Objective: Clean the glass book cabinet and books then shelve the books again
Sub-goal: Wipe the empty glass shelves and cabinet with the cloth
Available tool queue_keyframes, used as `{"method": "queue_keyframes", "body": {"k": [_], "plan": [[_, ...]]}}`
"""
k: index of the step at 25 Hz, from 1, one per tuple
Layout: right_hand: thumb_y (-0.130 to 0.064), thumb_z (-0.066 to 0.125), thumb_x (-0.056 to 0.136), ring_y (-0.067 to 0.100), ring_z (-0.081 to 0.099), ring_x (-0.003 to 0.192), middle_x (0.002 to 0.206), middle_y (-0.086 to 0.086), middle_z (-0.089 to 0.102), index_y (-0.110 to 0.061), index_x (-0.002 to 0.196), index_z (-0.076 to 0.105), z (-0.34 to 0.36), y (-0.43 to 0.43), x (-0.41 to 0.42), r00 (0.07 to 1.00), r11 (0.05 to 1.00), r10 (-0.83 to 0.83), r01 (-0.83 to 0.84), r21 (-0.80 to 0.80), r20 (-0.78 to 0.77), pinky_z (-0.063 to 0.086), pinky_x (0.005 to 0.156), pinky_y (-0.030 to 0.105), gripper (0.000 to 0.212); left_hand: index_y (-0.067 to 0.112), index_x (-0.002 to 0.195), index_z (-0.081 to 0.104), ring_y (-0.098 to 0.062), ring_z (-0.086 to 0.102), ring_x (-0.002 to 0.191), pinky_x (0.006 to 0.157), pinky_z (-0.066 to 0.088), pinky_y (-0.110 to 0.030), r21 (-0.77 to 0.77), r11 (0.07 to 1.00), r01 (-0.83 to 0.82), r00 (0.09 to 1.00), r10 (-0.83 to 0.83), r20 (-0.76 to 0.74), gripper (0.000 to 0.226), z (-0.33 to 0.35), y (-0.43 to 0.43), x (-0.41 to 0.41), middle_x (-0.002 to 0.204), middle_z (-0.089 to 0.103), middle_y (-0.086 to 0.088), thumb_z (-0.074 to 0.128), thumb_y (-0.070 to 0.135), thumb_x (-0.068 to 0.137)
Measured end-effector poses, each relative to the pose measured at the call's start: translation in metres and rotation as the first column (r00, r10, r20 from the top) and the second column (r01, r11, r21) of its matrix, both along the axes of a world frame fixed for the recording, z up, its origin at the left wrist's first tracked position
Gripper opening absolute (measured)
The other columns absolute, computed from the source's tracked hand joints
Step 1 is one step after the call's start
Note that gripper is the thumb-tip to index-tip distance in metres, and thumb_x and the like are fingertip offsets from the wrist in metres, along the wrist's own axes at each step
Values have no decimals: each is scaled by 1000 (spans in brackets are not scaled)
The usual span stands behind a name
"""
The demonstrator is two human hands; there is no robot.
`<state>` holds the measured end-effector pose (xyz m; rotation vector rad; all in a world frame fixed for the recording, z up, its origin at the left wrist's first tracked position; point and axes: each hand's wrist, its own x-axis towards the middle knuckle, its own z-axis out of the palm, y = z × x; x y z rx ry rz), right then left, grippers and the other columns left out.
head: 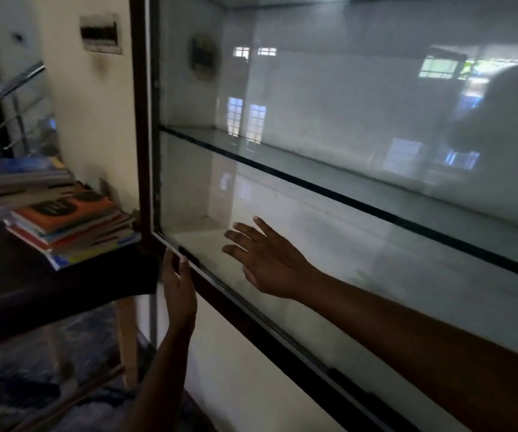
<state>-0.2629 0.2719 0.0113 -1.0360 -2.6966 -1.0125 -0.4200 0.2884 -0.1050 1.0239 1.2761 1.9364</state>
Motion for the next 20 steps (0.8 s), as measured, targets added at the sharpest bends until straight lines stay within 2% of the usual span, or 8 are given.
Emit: {"method": "queue_keyframes", "body": {"k": [4,5,7,10,12,14,17,20], "plan": [[-18,73,60,27,60,111,115,9,66,-14,102,71,3,92,-83,975,997,-57,44,61,215,40,99,52,43,8,143,32,-6,29,132,104,23,-17,-51,998,-40,998,42,40,44,-16,81,-65,148,33,-4,37,17,101],[-17,63,70,27,58,114,118,10,64,-14,105,70,2,114,-103,960,995,-46,20,98,276,36,103,52,37,9,144,32,-4,29,130,104,24,-17,-56,998,-14,999,16,41,43,-18,100,-77,146,33,0,36,17,101],[-14,32,88,26,42,131,137,9,51,-15,125,59,0,156,-140,928,990,-66,15,140,366,15,113,48,46,9,144,32,-5,30,132,107,24,-20,-48,998,44,997,-41,58,44,-24,136,-92,145,32,4,35,19,102],[-20,22,99,28,15,142,151,11,29,-11,142,34,-2,197,-180,862,992,-101,48,119,497,-9,113,47,46,18,137,44,-17,40,133,114,28,-40,-45,983,181,971,-171,165,58,-34,170,-95,143,44,-6,39,54,93],[-24,26,99,30,18,141,147,11,33,-9,142,33,-6,210,-195,812,992,-117,76,96,571,-8,113,49,46,20,140,39,-21,35,136,115,22,-46,-142,956,258,962,-240,131,88,-47,182,-94,146,41,-7,30,79,74],[-25,30,97,29,30,135,138,9,44,-9,136,42,-8,214,-199,809,993,-112,64,104,577,-2,114,49,44,27,142,33,-19,26,141,118,11,-47,-159,945,284,950,-256,177,92,-55,186,-91,151,33,-3,26,83,69],[-20,28,95,25,40,128,129,7,53,-10,127,54,-11,213,-201,860,994,-103,69,87,500,4,115,46,42,54,124,43,-11,25,140,118,10,-47,-92,960,264,933,-230,276,70,-53,185,-85,148,37,7,31,91,65],[-15,23,94,26,38,129,130,9,52,-7,125,54,-10,209,-203,893,995,-100,101,22,438,-1,116,44,45,63,113,46,-12,29,139,118,10,-49,-79,969,235,929,-200,313,54,-55,186,-80,147,40,7,35,88,67]]}}
